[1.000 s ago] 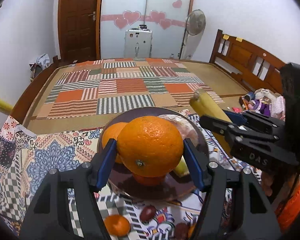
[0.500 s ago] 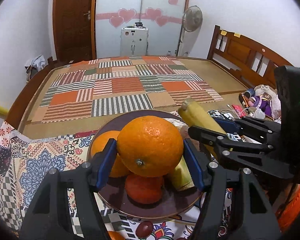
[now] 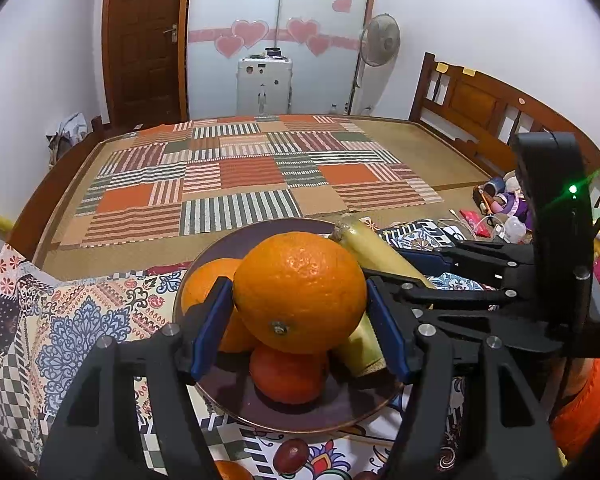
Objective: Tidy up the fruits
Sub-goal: 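Carry the orange and yellow gourd onto the purple plate and release both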
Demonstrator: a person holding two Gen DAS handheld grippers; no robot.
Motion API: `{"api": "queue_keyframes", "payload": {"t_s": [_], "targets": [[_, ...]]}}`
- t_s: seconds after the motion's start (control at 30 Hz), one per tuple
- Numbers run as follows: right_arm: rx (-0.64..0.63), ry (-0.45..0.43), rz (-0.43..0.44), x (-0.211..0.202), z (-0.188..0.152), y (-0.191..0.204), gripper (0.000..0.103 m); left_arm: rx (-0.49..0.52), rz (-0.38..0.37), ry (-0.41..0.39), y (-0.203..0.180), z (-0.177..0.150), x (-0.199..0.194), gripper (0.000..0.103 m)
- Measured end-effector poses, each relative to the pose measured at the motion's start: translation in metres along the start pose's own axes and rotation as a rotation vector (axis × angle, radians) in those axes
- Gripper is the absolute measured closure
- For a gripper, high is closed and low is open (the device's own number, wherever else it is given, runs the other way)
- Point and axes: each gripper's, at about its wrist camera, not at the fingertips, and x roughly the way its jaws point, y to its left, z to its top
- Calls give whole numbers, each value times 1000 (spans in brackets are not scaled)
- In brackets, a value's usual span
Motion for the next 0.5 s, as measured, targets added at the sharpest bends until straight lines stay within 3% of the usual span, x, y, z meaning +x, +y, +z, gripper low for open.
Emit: {"api": "queue_keyframes", "payload": {"t_s": [0.07, 0.2, 0.5], "targets": [[-10, -14, -6, -5, -1, 1, 68, -7, -6, 1, 1, 0, 0, 37], [-31, -57, -40, -21, 0, 2, 58, -2, -3, 7, 0, 0, 0, 37], [-16, -98, -57, -42, -8, -10, 58, 24, 5, 24, -11, -4, 5, 37]]}}
